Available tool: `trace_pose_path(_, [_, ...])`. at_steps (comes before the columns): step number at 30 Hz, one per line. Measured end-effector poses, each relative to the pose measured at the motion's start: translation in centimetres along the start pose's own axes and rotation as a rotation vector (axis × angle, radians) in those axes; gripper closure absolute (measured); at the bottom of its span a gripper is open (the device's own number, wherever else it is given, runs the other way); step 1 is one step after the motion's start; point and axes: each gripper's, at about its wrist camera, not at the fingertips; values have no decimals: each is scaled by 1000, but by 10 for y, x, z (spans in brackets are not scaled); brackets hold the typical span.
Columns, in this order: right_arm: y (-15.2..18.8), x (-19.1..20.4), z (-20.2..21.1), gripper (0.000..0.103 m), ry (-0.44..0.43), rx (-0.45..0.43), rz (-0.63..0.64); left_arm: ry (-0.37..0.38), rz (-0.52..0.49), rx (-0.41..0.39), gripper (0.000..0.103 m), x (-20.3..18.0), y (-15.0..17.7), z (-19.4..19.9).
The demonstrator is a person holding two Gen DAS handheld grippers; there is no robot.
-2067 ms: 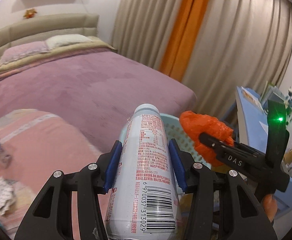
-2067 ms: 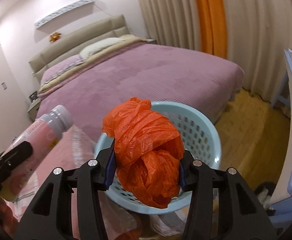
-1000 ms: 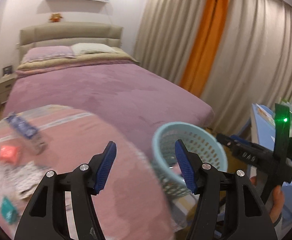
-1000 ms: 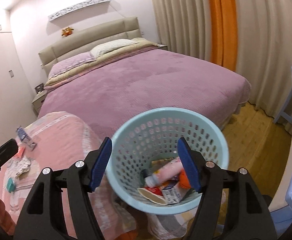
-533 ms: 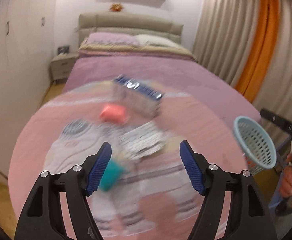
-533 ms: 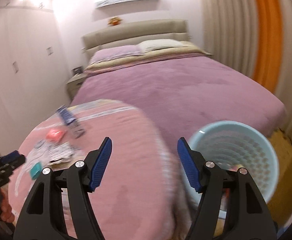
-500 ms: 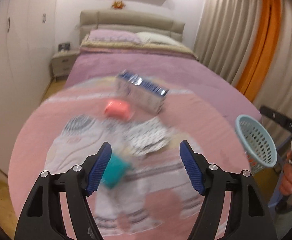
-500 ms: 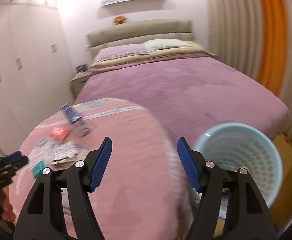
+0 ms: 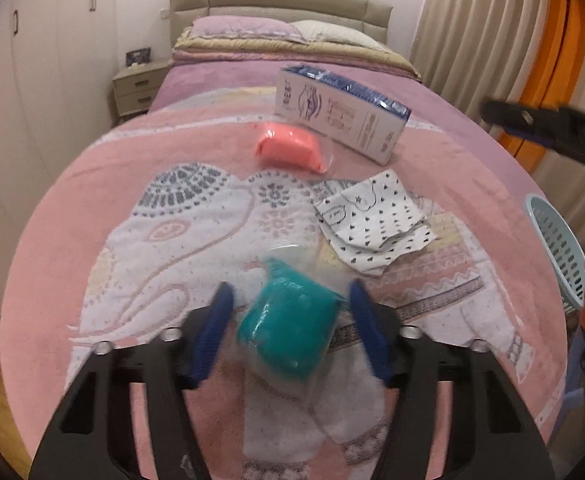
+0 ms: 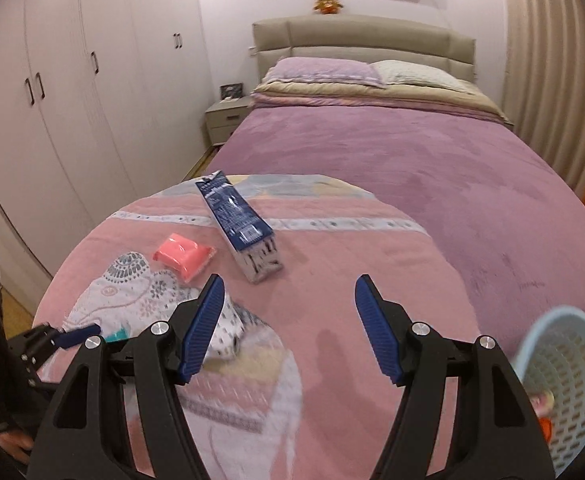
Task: Collect trash
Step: 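Grasp the teal packet with the left tool while the right tool grasps the blue milk carton, then lift the teal packet and milk carton and carry them over the basket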
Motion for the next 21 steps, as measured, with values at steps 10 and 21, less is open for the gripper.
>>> trace_pose_path(10, [-30, 24, -87, 39, -1, 56, 60, -3, 11, -60, 66, 5, 7, 7])
trace_pose_path(21, [-34, 24, -127, 44, -25, 84, 55, 25, 49, -60, 66, 13, 7, 4])
Point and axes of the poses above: each gripper's, at about its wrist camera, not at the fingertips, and z roughly against the way its jaws point, x to its left, y to its underside, and after that the axes turned 3 degrees about -y, right-handed
